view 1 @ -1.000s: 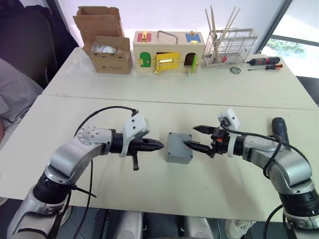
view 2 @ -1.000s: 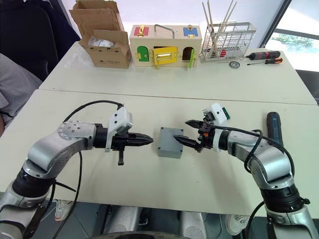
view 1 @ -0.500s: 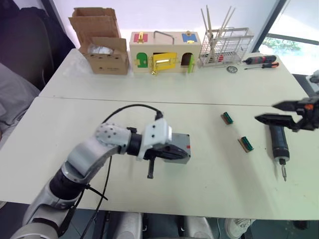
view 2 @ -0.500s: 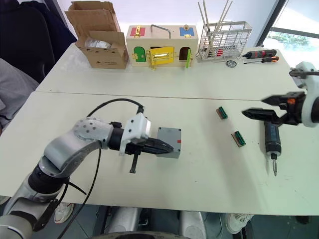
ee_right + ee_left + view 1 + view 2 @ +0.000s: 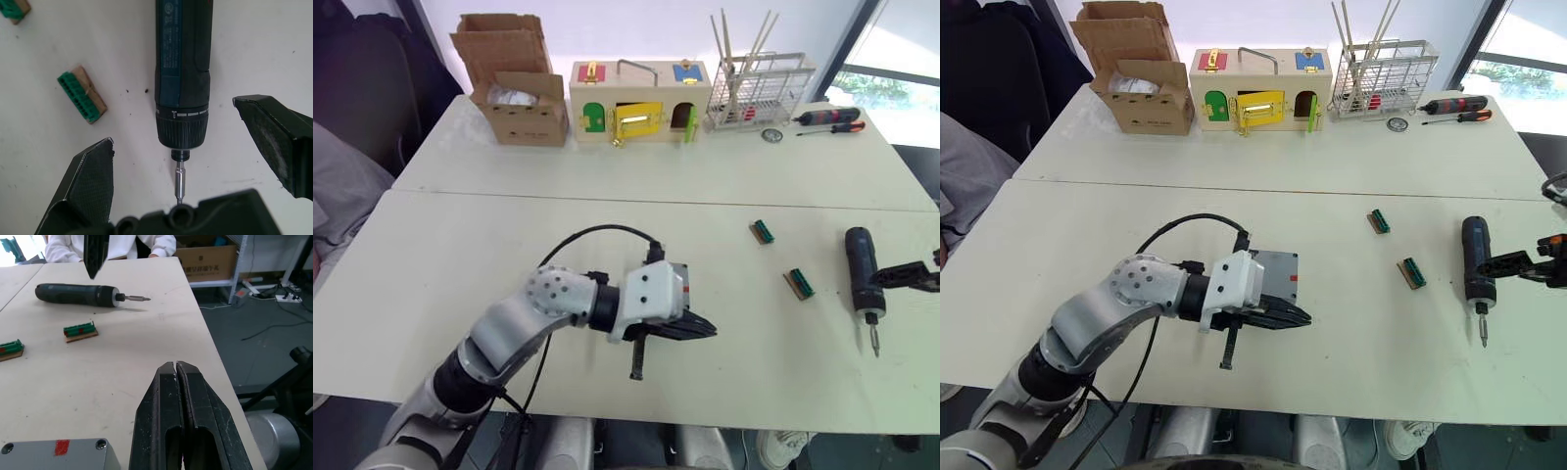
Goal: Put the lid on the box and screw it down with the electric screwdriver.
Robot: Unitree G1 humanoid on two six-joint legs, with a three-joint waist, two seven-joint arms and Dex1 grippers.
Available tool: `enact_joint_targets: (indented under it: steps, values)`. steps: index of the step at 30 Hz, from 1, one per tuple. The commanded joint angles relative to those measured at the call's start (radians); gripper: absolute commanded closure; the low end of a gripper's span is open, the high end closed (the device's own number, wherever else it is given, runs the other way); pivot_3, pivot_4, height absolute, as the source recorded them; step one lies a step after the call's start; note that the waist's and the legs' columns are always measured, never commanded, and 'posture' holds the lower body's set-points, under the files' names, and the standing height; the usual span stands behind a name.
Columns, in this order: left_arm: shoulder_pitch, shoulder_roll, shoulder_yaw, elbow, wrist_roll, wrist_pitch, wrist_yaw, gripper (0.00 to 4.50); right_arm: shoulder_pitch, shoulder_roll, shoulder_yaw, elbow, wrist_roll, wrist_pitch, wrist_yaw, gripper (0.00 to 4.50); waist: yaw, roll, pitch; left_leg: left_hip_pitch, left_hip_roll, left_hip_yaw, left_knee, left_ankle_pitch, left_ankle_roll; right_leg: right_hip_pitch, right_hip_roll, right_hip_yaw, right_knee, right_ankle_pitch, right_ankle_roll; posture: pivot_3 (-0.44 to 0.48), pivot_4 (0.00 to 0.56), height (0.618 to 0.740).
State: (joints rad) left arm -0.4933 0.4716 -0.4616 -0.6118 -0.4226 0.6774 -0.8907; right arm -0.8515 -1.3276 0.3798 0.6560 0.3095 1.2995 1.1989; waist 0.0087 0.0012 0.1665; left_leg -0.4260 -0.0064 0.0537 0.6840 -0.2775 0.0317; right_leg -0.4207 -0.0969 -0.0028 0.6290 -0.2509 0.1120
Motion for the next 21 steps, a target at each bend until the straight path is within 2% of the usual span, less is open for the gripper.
enact_joint_targets:
  steps: [1,9,12,18,21]
  values:
    - [0.018,-0.001,-0.006,-0.051,0.006,0.021,0.038,4.5,-0.101,0.07,0.05,0.157,-0.112,-0.059,0.019,0.04,-0.001,0.0,0.0,0.0,0.0,0.0,0.0,0.0,0.0,0.0,0.0,0.0,0.0,0.0,0.0,0.0,0.15,0.731]
    - [0.034,-0.004,-0.001,-0.095,0.0,0.074,0.109,4.5,-0.19,0.23,0.145,0.429,-0.325,-0.254,0.056,0.04,0.005,0.001,0.0,0.0,-0.001,0.0,0.0,0.0,-0.001,0.001,0.0,0.0,0.0,0.002,0.003,0.0,0.15,0.731]
    - [0.041,-0.002,0.004,-0.108,-0.001,0.092,0.133,4.5,-0.197,0.262,0.177,0.492,-0.409,-0.337,0.092,0.67,0.002,0.0,0.0,0.0,-0.001,0.0,0.001,0.001,-0.001,0.001,0.0,0.0,0.0,0.002,0.004,0.0,0.15,0.731]
    - [0.04,-0.004,0.003,-0.103,0.003,0.1,0.156,4.5,-0.207,0.31,0.149,0.574,-0.491,-0.394,0.102,2.61,0.003,0.0,0.0,0.001,-0.001,-0.002,0.001,0.002,-0.003,0.003,0.001,-0.001,0.0,0.002,0.004,0.0,0.15,0.731]
    - [0.035,-0.004,0.003,-0.089,0.004,0.093,0.157,4.5,-0.201,0.327,0.128,0.591,-0.515,-0.413,0.102,2.66,0.003,-0.001,0.0,0.005,-0.001,-0.002,0.001,0.002,-0.003,0.007,0.001,-0.002,-0.001,0.002,0.003,0.0,0.15,0.731]
